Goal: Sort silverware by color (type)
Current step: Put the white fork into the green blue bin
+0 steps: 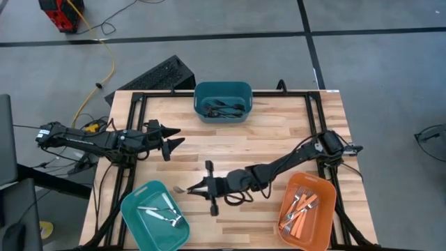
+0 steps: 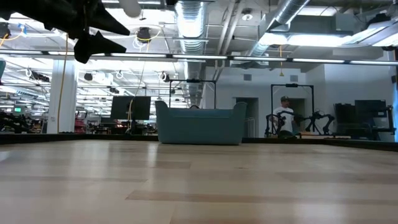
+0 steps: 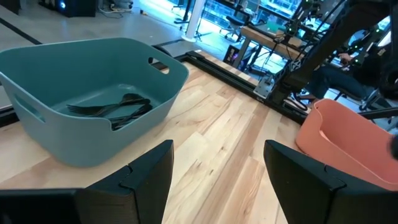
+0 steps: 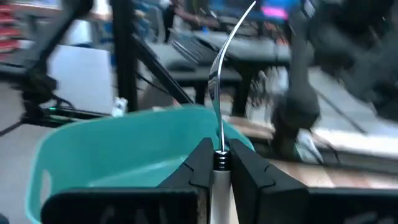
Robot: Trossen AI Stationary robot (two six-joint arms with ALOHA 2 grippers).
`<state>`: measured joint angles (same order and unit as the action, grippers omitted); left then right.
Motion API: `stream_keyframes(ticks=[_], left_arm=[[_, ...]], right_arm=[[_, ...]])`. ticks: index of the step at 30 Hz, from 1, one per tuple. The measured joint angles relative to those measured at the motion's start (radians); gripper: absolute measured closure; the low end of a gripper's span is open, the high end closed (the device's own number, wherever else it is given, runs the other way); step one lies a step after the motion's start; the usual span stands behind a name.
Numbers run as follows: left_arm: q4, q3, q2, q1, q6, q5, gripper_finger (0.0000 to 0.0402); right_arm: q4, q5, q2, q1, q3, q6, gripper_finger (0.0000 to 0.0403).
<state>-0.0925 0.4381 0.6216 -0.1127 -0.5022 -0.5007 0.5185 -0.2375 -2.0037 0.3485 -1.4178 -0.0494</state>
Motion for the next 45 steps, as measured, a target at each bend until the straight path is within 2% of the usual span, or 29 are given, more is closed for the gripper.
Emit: stream_keyframes(ticks=[3,8,20,28,33,40,45], left_arm=[[0.008,0.000,0.000,0.000,0.000,-0.001,0.0167],[0.011,0.000,0.000,0.000,0.002,-0.001,0.0167],[0.041,0.000,0.000,0.000,0.019,-0.002,0.0167],[0.049,0.000,-0.001,0.000,0.019,0.003,0.0167],[0.050,0.000,-0.001,0.000,0.020,0.023,0.0167],[0.050,0.000,0.000,0.000,0.031,0.025,0.0167],[0.050,0.000,-0.001,0.000,0.030,0.026,0.0167]], right_arm=[[0.142,0.080,-0.029,0.000,-0.002,-0.085,0.0347],[0.316,0.148,-0.077,0.009,-0.004,-0.151,0.0347],[0.374,0.260,-0.147,-0.011,-0.115,-0.162,0.0347],[0.303,0.359,-0.346,-0.025,-0.375,-0.133,0.0347],[0.158,0.379,-0.444,-0.019,-0.528,-0.135,0.0347],[0.078,0.435,-0.542,-0.026,-0.694,-0.118,0.0347],[0.038,0.480,-0.614,-0.033,-0.760,-0.116,0.0347]])
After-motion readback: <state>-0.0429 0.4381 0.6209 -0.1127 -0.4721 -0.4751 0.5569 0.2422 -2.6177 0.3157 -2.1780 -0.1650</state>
